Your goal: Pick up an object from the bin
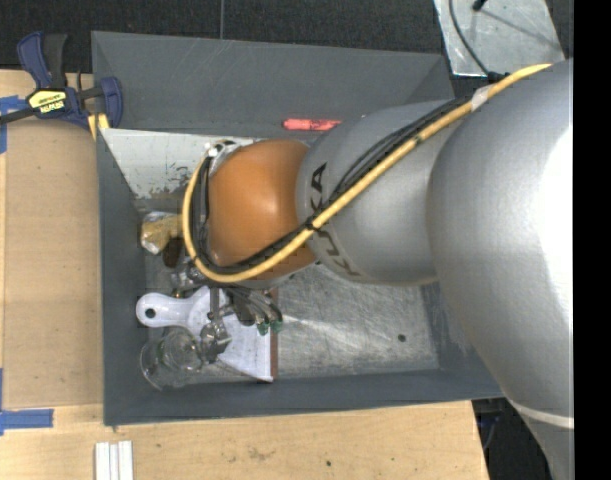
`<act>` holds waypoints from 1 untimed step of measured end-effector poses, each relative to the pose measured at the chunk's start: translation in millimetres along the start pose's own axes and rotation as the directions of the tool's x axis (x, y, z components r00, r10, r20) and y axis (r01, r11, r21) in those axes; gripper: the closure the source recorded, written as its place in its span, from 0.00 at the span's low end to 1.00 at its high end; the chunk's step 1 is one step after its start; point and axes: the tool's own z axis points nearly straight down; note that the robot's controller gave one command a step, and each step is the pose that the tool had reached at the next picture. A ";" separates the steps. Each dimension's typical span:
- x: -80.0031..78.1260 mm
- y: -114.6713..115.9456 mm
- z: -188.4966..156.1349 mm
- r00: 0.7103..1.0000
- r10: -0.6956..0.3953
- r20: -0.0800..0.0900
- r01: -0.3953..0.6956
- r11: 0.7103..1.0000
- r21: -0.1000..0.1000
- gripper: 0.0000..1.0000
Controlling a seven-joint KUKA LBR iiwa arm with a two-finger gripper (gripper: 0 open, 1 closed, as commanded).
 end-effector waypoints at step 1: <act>1.0 16.8 33.8 0.993 0.114 -0.011 -0.114 0.993 0.005 0.00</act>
Offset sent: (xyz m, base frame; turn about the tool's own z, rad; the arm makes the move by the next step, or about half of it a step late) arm 0.0161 0.0114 -0.0494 -0.2599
